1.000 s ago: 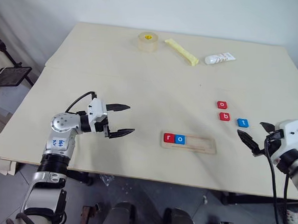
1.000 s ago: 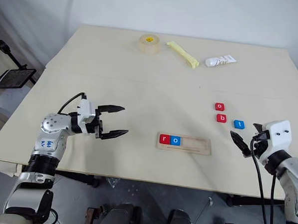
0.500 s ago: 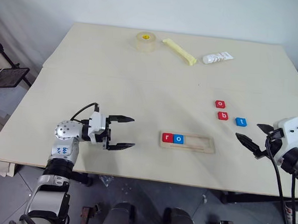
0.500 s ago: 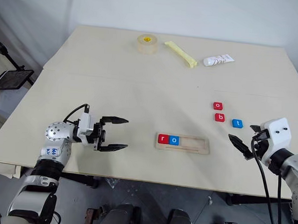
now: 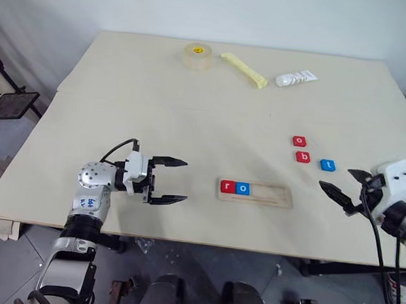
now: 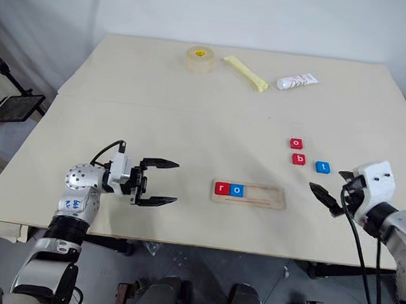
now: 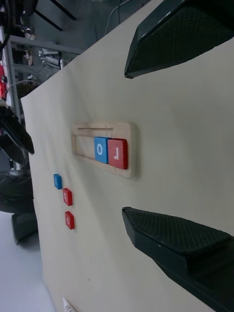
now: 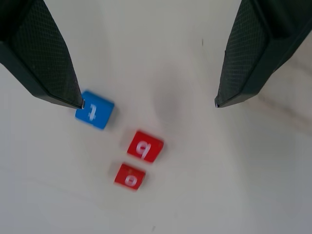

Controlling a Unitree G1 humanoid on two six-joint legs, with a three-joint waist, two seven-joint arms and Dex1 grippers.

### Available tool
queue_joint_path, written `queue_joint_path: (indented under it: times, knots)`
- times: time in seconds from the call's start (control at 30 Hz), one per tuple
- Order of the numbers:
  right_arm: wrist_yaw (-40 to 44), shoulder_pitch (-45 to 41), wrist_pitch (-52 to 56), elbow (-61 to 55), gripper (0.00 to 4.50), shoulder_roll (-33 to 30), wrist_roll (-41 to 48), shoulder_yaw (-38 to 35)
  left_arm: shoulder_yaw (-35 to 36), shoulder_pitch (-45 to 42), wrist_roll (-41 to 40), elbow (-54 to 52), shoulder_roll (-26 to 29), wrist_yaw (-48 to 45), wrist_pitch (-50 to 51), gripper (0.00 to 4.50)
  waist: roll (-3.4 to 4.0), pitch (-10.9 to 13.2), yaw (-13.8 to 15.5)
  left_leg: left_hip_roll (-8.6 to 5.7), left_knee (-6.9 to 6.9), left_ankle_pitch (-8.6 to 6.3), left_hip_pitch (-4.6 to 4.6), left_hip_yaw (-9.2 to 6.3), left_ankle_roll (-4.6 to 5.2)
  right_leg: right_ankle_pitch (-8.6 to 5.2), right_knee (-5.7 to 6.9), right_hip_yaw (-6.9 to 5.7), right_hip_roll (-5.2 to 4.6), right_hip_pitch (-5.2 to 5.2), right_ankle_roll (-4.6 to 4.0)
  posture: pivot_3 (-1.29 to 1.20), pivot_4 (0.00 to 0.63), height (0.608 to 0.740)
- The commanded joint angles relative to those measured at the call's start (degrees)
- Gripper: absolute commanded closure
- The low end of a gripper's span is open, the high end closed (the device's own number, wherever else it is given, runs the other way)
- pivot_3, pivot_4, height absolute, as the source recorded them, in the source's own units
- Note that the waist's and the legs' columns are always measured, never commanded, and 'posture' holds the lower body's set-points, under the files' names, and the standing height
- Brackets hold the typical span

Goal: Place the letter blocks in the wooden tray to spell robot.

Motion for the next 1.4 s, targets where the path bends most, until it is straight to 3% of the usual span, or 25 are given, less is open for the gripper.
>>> queue_joint_path:
  times: [0.03, 0.37, 0.9, 1.0, 1.23, 1.4]
  knots:
    - [-5.8, -6.0, 2.8, 0.1, 0.00, 4.0, 0.0, 3.7, 0.0, 1.1, -1.6, -4.1, -0.4, 1.3, 0.9, 0.01, 0.00, 0.0, -0.4, 0.03, 0.00, 0.01, 0.01, 0.00, -0.02, 0.00, 0.02, 0.00, 0.02, 0.00, 0.00, 0.00, 0.150, 0.740]
    - [-12.0, -18.1, -7.0, 19.4, 0.00, 12.2, -8.5, 10.1, 0.0, 4.6, -1.8, -9.6, -0.1, 3.6, 3.2, 0.01, 0.03, 0.0, -1.0, -0.11, -0.02, 0.01, -0.03, -0.32, -0.03, 0.00, 0.35, 0.02, -0.03, -0.09, 0.00, 0.00, 0.150, 0.740]
    - [-13.5, -22.6, -12.9, 33.1, 0.00, 16.8, -10.0, 10.7, -0.2, 6.2, -1.6, -12.0, 0.0, 6.2, 4.1, 0.01, 0.05, 0.0, -1.3, -0.06, -0.04, 0.01, 0.02, -0.30, -0.04, 0.00, 0.36, 0.02, 0.00, -0.07, 0.00, 0.00, 0.150, 0.740]
    - [-14.5, -22.6, -12.9, 32.8, 0.60, 17.9, -9.8, 10.4, -0.3, 5.9, -1.5, -11.6, 0.0, 6.4, 4.0, 0.00, 0.05, 0.0, -1.3, -0.04, -0.04, 0.02, 0.02, -0.30, -0.05, 0.00, 0.37, 0.02, 0.01, -0.07, 0.00, 0.00, 0.150, 0.740]
    - [-16.7, -21.3, -13.4, 30.0, 2.96, 19.1, -10.4, 10.1, -0.1, 5.0, -1.5, -9.7, 0.3, 5.4, 3.7, 0.00, 0.05, 0.0, -1.3, -0.03, -0.04, 0.01, 0.03, -0.30, -0.06, 0.00, 0.38, 0.02, 0.02, -0.08, 0.00, 0.00, 0.150, 0.740]
    - [-18.6, -18.0, -10.6, 20.5, 3.04, 18.9, -9.0, 8.9, 0.0, 4.6, -1.4, -7.3, 0.6, 4.4, 3.4, 0.00, 0.07, 0.0, -1.1, -0.05, -0.08, 0.01, 0.00, -0.30, -0.06, 0.00, 0.38, 0.02, 0.01, -0.12, 0.00, 0.00, 0.150, 0.740]
